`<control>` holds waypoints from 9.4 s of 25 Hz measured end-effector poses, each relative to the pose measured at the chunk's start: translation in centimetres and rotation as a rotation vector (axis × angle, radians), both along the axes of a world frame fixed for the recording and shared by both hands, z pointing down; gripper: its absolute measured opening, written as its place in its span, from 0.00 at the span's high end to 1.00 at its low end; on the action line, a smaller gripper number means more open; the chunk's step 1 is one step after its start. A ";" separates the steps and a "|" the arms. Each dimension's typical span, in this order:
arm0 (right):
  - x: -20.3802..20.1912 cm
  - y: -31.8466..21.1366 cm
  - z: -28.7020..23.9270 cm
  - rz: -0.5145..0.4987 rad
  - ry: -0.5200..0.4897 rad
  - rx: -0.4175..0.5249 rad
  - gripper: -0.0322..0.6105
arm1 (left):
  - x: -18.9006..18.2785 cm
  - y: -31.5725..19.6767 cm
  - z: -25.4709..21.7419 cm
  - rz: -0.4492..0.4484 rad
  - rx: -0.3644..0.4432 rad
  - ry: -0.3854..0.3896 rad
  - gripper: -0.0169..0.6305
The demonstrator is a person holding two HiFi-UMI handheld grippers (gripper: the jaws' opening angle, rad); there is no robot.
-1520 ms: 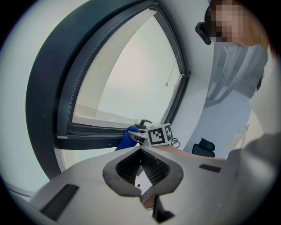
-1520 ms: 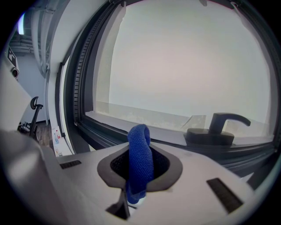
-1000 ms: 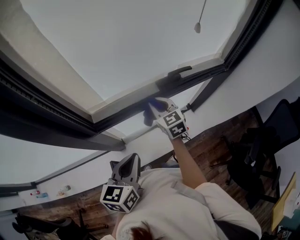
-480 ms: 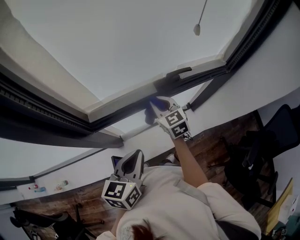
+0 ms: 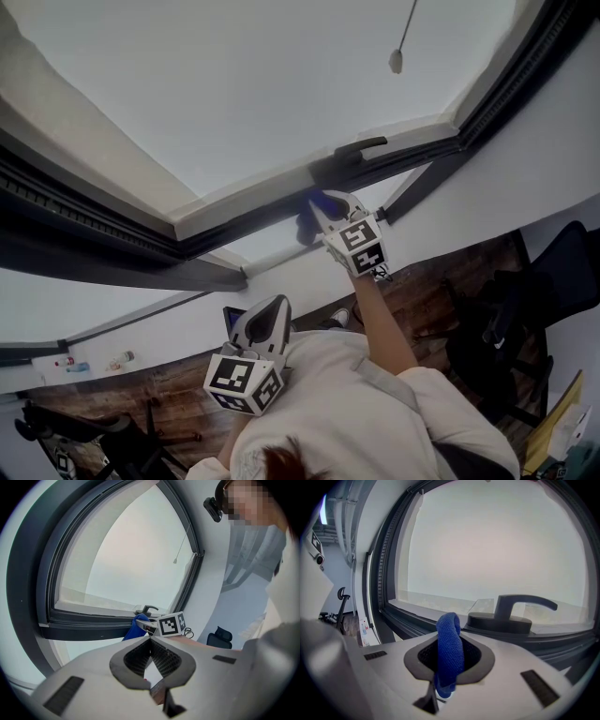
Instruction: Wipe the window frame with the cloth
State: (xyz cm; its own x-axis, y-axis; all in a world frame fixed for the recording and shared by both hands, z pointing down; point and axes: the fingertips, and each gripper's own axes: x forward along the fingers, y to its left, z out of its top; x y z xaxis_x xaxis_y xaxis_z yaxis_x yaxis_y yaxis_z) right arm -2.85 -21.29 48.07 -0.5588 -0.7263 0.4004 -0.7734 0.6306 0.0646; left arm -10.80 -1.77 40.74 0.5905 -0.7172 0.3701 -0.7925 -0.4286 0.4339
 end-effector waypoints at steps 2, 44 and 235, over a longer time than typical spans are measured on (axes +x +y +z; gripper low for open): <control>0.1 0.0 0.3 -0.005 -0.003 -0.003 0.87 | 0.2 0.0 0.3 -0.003 0.000 0.001 0.97; 6.4 0.5 0.1 0.264 0.023 -0.063 0.87 | -1.2 1.9 1.5 0.079 -0.064 0.039 0.97; -11.0 3.9 0.9 0.044 0.025 -0.032 0.87 | -11.6 3.5 1.2 0.007 -0.017 0.115 0.97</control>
State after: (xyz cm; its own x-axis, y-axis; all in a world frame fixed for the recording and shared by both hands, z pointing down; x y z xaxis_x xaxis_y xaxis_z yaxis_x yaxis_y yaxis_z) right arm -13.81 -17.44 48.98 -0.5162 -0.7362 0.4376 -0.7988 0.5982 0.0642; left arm -22.41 1.73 41.91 0.6350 -0.7069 0.3116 -0.7338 -0.4258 0.5293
